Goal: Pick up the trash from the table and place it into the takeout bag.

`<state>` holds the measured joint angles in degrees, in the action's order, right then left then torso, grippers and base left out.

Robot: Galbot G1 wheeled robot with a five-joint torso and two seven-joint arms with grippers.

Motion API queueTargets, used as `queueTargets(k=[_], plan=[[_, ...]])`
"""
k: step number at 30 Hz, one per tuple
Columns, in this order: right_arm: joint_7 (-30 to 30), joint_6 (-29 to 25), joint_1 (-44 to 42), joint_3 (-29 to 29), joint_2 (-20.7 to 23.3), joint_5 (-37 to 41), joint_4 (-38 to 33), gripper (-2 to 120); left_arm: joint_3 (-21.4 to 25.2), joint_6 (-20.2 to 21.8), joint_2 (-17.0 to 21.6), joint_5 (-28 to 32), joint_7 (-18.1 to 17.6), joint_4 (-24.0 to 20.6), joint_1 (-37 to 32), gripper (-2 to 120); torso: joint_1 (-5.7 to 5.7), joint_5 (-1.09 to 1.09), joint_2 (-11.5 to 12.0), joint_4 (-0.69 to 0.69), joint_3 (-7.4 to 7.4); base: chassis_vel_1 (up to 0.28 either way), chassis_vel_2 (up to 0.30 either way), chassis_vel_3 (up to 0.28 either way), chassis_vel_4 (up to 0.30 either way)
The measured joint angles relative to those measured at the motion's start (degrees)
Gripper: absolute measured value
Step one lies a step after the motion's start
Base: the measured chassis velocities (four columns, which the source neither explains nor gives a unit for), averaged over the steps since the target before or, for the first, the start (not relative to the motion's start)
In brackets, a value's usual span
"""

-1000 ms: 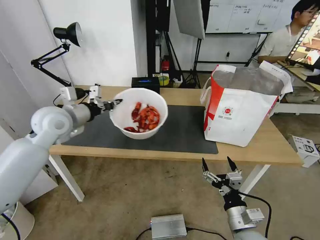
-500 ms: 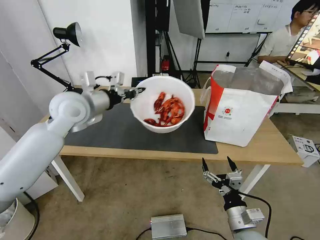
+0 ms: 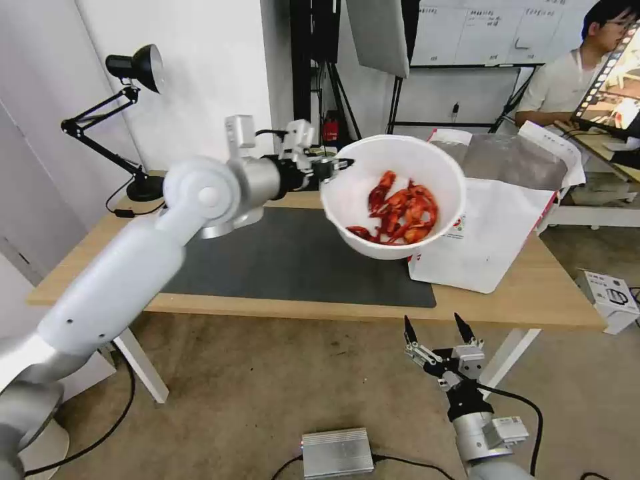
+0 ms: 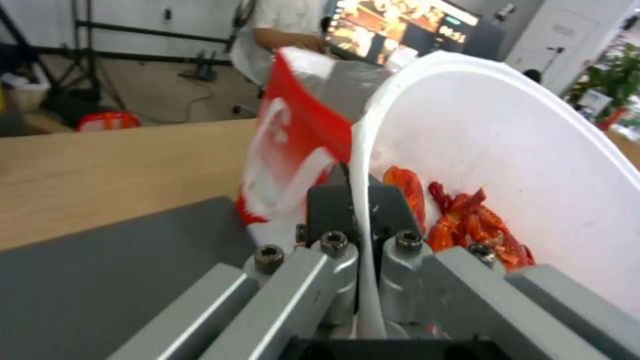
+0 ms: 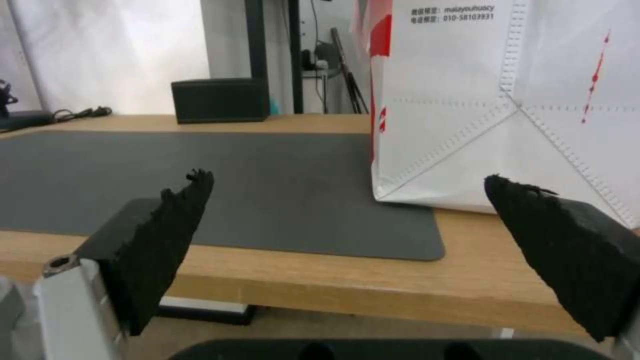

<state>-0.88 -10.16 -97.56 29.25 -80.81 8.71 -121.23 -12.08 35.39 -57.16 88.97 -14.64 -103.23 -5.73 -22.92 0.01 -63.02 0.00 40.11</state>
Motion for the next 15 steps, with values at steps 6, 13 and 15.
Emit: queueTargets(k=[6, 13, 15], plan=[[0.00, 0.00, 0.00, 0.00, 0.00, 0.00, 0.00, 100, -1.81, -0.08, -2.95, 1.00, -0.66, 1.47, 3.45, 0, 0.00, 0.00, 0.00, 0.01, 0.00, 0.000, 0.000, 0.000, 0.000], [0.00, 0.00, 0.00, 0.00, 0.00, 0.00, 0.00, 100, -3.93, -0.11, -6.55, 1.28, -0.92, 4.72, 6.55, 0, 0.00, 0.00, 0.00, 0.00, 0.00, 0.000, 0.000, 0.000, 0.000], [0.00, 0.00, 0.00, 0.00, 0.00, 0.00, 0.00, 100, -4.82, -0.12, -9.08, 0.89, -1.00, 7.33, 8.12, 0, 0.00, 0.00, 0.00, 0.00, 0.00, 0.000, 0.000, 0.000, 0.000]])
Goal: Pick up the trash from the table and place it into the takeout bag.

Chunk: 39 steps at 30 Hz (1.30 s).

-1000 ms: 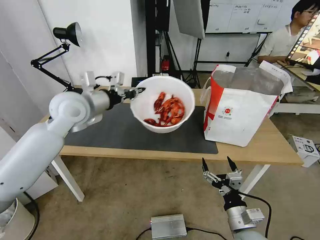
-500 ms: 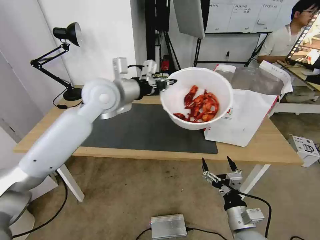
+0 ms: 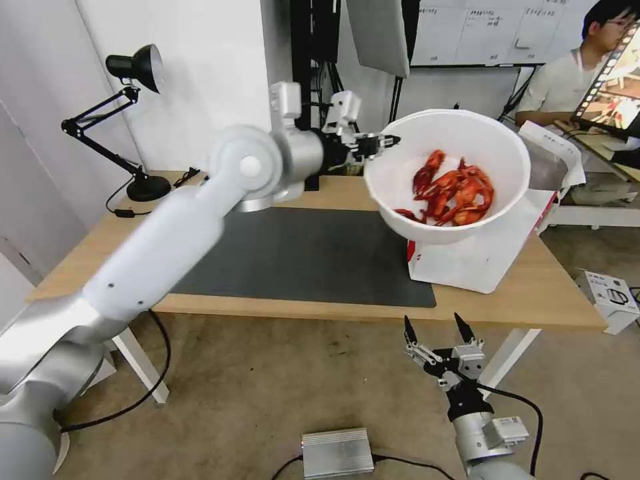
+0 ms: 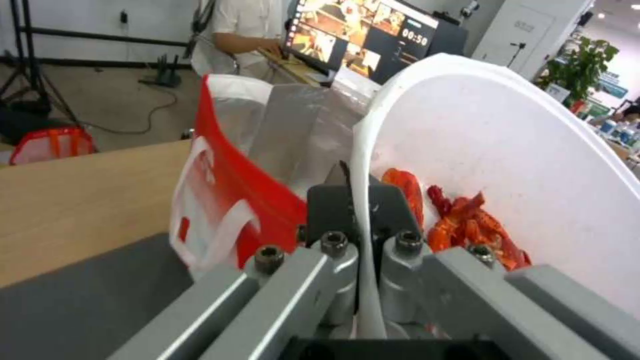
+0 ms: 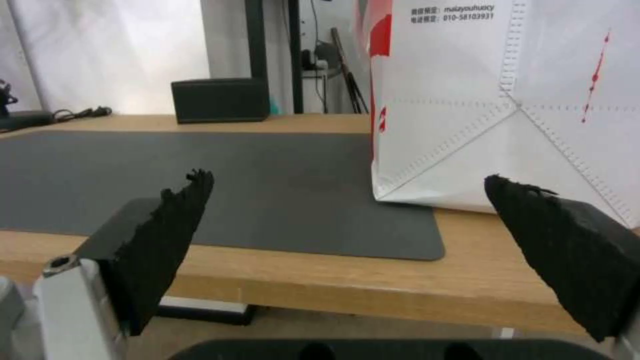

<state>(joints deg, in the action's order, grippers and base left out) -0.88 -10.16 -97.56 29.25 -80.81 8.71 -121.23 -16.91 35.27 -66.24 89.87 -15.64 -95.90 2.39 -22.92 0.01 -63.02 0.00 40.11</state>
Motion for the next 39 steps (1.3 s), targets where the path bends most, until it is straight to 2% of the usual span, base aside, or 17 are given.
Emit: queueTargets(k=[1, 3, 7, 10, 22, 25, 32, 34, 36, 39], plan=[[0.00, 0.00, 0.00, 0.00, 0.00, 0.00, 0.00, 100, 0.00, 0.00, 0.00, 0.00, 0.00, 0.00, 0.00, 0, 0.00, 0.00, 0.00, 0.00, 0.00, 0.000, 0.000, 0.000, 0.000], [0.00, 0.00, 0.00, 0.00, 0.00, 0.00, 0.00, 100, -0.66, -0.01, -3.05, -1.27, 0.02, 3.02, 1.18, 0, 0.00, 0.00, 0.00, 0.00, 0.00, 0.000, 0.000, 0.000, 0.000], [0.00, 0.00, 0.00, 0.00, 0.00, 0.00, 0.00, 100, -1.01, -0.01, -5.68, -2.52, 0.12, 5.48, 1.83, 0, 0.00, 0.00, 0.00, 0.00, 0.00, 0.000, 0.000, 0.000, 0.000], [0.00, 0.00, 0.01, 0.00, 0.00, 0.00, 0.00, 100, -1.34, -0.01, -9.23, -4.51, 0.62, 8.56, 2.74, 0, 0.00, 0.00, 0.00, -0.01, 0.00, 0.000, 0.000, 0.000, 0.000], [0.00, 0.00, 0.00, 0.00, 0.00, 0.00, 0.00, 100, -1.24, -0.61, -16.05, -8.29, 1.88, 15.45, 5.12, 0, 0.00, 0.00, 0.00, 0.00, 0.00, 0.000, 0.000, 0.000, 0.000], [0.00, 0.00, 0.00, 0.00, 0.00, 0.00, 0.00, 100, -0.91, -0.92, -19.10, -8.82, 0.81, 18.45, 6.57, 0, 0.00, 0.00, 0.00, 0.00, 0.00, 0.000, 0.000, 0.000, 0.000], [0.00, 0.00, 0.00, 0.00, 0.00, 0.00, 0.00, 100, -0.55, -1.56, -22.93, -9.55, -1.74, 23.06, 8.39, 0, 0.00, 0.00, 0.00, 0.00, -0.01, 0.000, 0.000, 0.000, 0.000], [0.00, 0.00, 0.00, 0.00, 0.00, 0.00, 0.00, 100, -0.55, -1.56, -22.93, -9.55, -1.74, 23.06, 8.39, 0, 0.00, 0.00, 0.00, 0.00, -0.01, 0.000, 0.000, 0.000, 0.000], [0.00, 0.00, 0.00, 0.00, 0.00, 0.00, 0.00, 100, -0.13, -2.55, -25.22, -11.84, -2.61, 26.62, 9.22, 0, 0.00, 0.00, 0.00, -0.01, -0.01, 0.000, 0.000, 0.000, 0.000], [0.00, 0.00, 0.00, 0.00, 0.00, 0.00, 0.00, 100, -0.63, -3.20, -25.33, -12.30, -2.66, 28.10, 9.62, 0, 0.00, -0.01, 0.00, 0.01, -0.01, 0.000, 0.000, 0.000, 0.000]])
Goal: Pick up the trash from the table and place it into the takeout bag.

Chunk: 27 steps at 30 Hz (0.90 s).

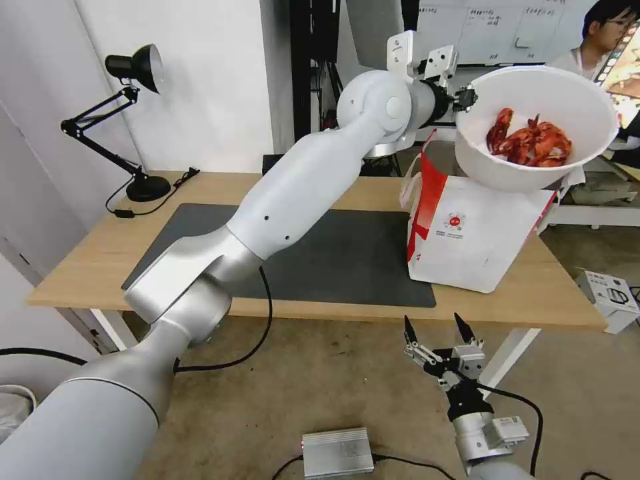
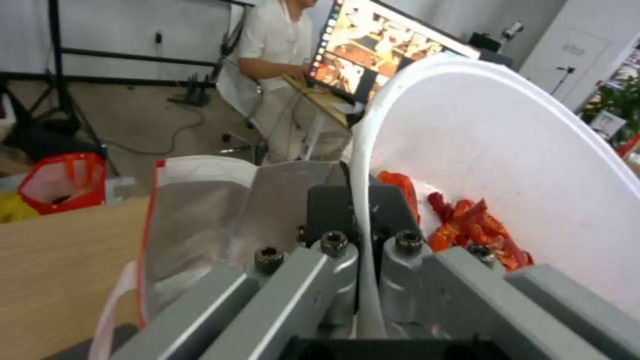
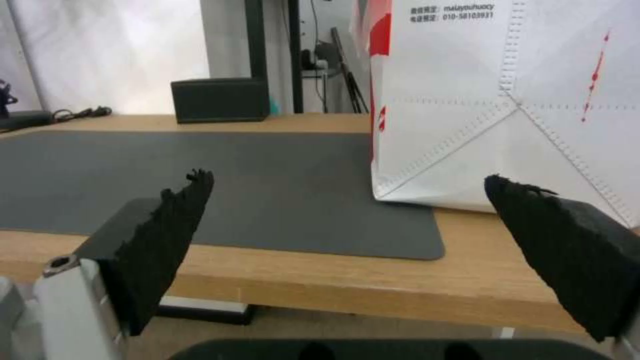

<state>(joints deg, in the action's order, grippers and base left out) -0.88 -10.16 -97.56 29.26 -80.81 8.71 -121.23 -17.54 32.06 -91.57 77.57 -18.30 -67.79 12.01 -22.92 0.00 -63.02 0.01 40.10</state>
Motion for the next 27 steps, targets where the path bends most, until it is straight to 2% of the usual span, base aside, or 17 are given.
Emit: queueTargets(k=[13, 27], plan=[[0.00, 0.00, 0.00, 0.00, 0.00, 0.00, 0.00, 100, -2.22, -6.26, 0.05, 1.45, -2.57, 1.55, 0.99, 0, 0.00, 0.00, 0.00, 0.00, 0.00, 0.000, 0.000, 0.000, 0.000], [0.00, 0.00, 0.00, -0.01, 0.00, 0.00, 0.00, 100, -5.91, -9.58, 0.06, 1.51, -5.43, 3.52, 2.19, 0, 0.00, 0.00, -0.01, 0.00, 0.01, 0.000, 0.000, 0.000, 0.000]])
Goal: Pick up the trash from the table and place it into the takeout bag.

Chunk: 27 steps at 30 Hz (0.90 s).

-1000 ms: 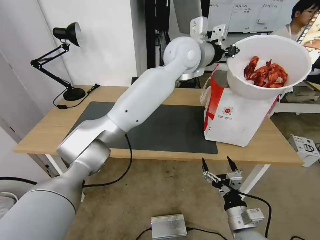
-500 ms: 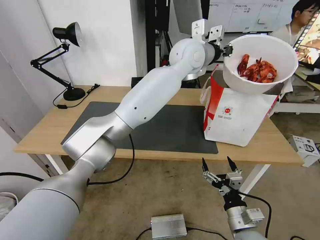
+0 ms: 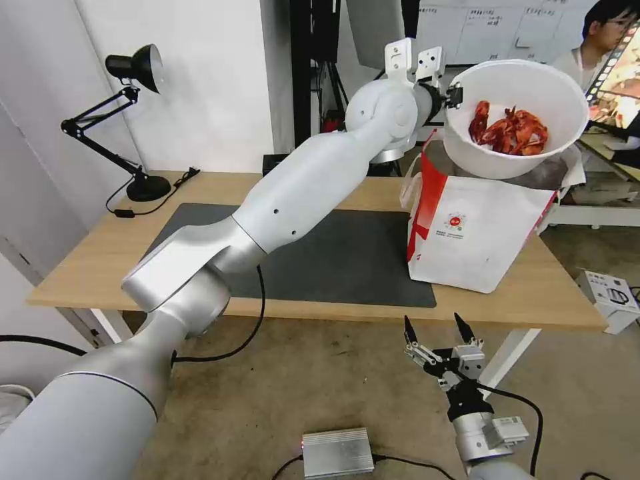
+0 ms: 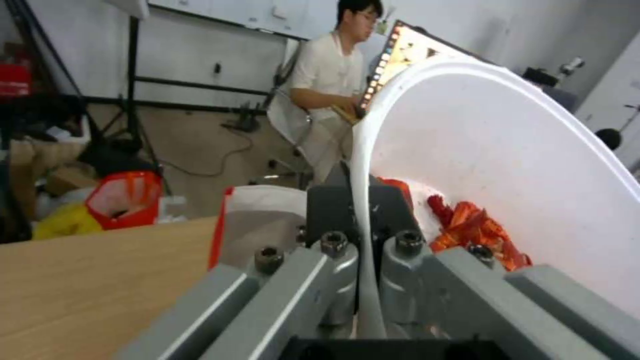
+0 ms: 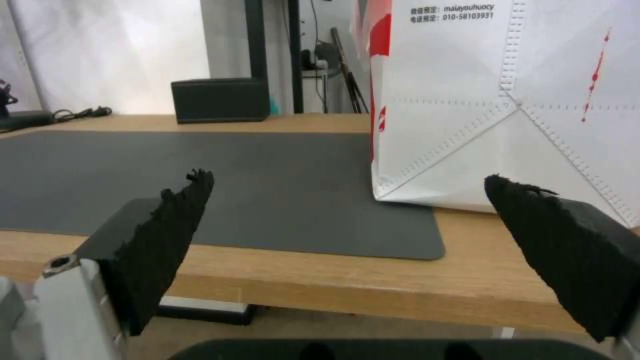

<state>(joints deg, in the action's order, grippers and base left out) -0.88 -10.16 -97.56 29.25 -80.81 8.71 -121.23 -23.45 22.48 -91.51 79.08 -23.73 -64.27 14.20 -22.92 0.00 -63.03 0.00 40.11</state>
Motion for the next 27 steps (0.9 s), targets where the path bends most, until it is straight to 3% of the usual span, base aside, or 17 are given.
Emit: queueTargets(k=[18, 27], plan=[[0.00, 0.00, 0.00, 0.00, 0.00, 0.00, 0.00, 100, -2.10, 0.47, -0.01, -0.85, -1.71, 0.45, -0.86, 0, 0.00, 0.00, 0.00, 0.00, 0.00, 0.000, 0.000, 0.000, 0.000], [0.00, 0.00, 0.00, 0.00, 0.00, 0.00, 0.00, 100, -3.21, 1.40, -0.01, -2.41, -2.00, 0.36, -1.41, 14, 0.01, 0.00, 0.00, 0.00, 0.00, 0.000, 0.000, 0.000, 0.000]])
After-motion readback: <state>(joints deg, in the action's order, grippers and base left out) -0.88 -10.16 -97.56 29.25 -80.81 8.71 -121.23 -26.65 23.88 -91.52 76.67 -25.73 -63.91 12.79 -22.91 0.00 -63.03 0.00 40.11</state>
